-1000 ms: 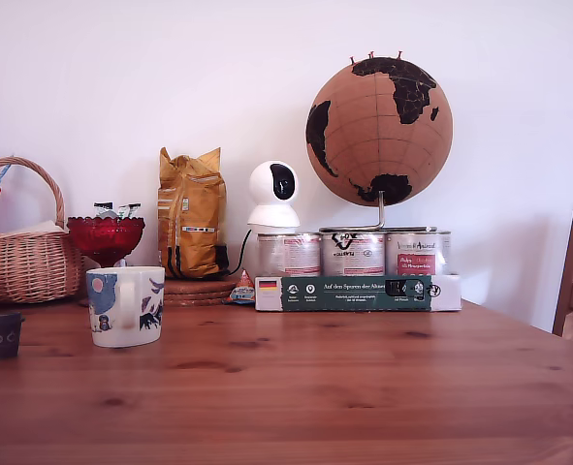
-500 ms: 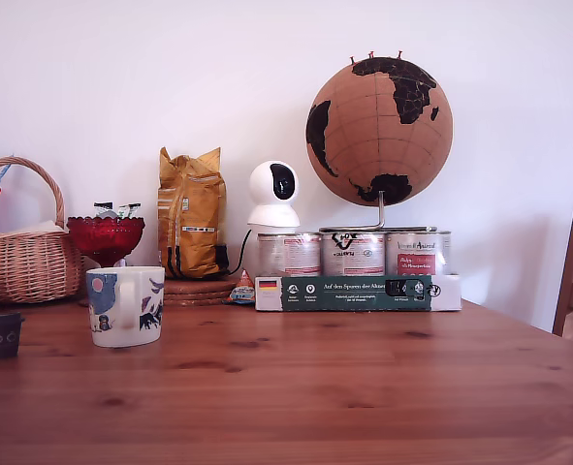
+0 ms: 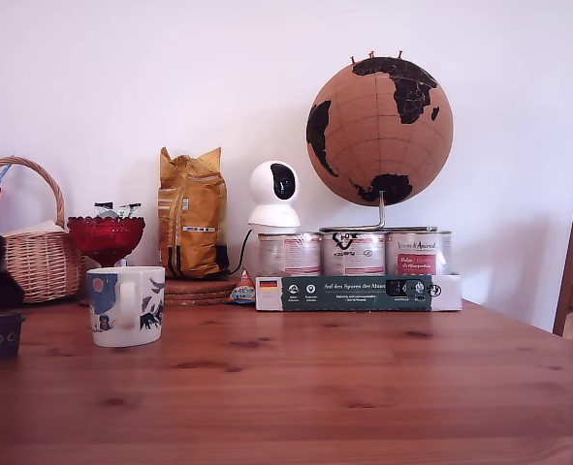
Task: Pick the grey coffee capsule and place it inside the blue coffee cup
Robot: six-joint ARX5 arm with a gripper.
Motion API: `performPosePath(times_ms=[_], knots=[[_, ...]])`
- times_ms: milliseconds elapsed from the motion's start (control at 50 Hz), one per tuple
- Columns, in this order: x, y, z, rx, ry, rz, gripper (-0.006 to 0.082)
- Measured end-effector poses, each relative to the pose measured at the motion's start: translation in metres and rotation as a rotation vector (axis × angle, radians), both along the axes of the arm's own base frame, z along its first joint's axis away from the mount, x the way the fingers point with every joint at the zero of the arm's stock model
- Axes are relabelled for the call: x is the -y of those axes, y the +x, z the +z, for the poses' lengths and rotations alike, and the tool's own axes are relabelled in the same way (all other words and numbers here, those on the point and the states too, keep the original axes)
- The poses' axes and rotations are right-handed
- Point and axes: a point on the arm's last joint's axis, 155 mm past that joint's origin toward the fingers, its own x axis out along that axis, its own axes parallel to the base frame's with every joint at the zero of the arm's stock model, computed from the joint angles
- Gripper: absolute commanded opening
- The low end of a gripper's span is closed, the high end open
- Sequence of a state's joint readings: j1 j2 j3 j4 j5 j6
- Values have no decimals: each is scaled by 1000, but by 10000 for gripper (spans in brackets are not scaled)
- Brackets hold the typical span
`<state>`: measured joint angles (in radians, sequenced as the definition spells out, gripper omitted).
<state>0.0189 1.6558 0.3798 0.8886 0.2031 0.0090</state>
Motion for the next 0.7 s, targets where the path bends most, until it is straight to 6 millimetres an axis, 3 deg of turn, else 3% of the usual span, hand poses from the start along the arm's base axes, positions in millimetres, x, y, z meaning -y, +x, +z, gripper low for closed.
performPosePath(times_ms=[300,420,580,700], knots=[[6,21,-28,-78,-7,-35,562],[8,21,-35,-114,-14,-48,434],[10,20,-41,-153,-20,-57,196],[10,22,-39,-150,-20,-57,141]])
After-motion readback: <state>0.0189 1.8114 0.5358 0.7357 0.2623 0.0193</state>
